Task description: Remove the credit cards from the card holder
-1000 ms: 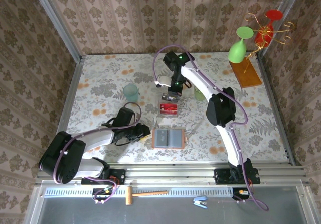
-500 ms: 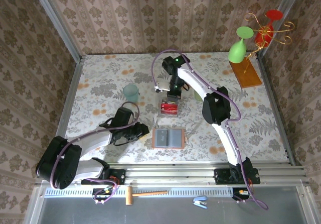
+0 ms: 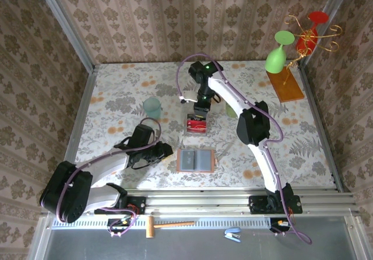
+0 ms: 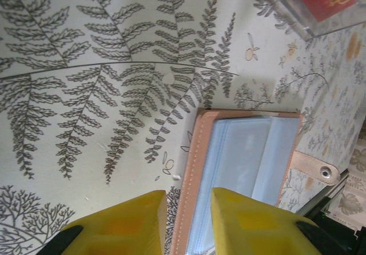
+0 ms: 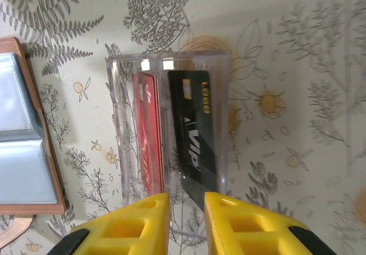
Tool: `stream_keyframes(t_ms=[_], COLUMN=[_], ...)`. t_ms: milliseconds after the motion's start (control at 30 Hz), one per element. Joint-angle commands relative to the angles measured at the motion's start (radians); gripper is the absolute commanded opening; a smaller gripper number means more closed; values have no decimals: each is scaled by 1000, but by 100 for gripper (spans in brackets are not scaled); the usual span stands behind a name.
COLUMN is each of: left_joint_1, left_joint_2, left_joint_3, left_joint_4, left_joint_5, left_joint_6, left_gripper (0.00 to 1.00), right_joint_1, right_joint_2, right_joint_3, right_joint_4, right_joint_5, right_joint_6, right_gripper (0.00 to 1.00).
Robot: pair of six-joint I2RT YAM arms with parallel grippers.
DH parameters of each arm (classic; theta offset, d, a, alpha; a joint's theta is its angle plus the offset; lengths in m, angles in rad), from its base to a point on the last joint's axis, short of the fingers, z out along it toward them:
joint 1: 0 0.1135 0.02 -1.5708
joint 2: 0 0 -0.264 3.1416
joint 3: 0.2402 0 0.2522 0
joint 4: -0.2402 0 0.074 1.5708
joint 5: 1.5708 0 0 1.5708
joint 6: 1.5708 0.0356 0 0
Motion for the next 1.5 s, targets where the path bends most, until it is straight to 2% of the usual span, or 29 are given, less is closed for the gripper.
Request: stream_keyframes(t_ms=[0,167,433,733,1067,1200,1467], left_joint_1=[9,8,-3,-54,-123,-142,-157], left_joint_2=[-29,-41,-58,-28,68,86,126], left_joint_3=[13,7,4,-2,-19,-7,-28], left_joint_4=[-11,15,70,134,229,203,223], left_joint_5=[-1,1,1,-4,-12,-34,-46], left_joint_6=[10,5,-23,-45,-73,-55,-61], left_gripper=[27,27,28,27,26,26,20], right_joint_1=[-1,3,32,113,231,253,265], right_joint_2=[-105,-206,-491,-664,-768,-761,-713], right_joint_3=[-8,-148,-621,-981,-1238,-1269,-1323], right_joint_4=[52,183,570,802,1026,1001,987], right_joint_5=[22,-10,-56,-66,4,2,-93], right_joint_6=[87,253,596,978,1317,1419,1551], right_gripper=[23,24,25,25,17,16,16])
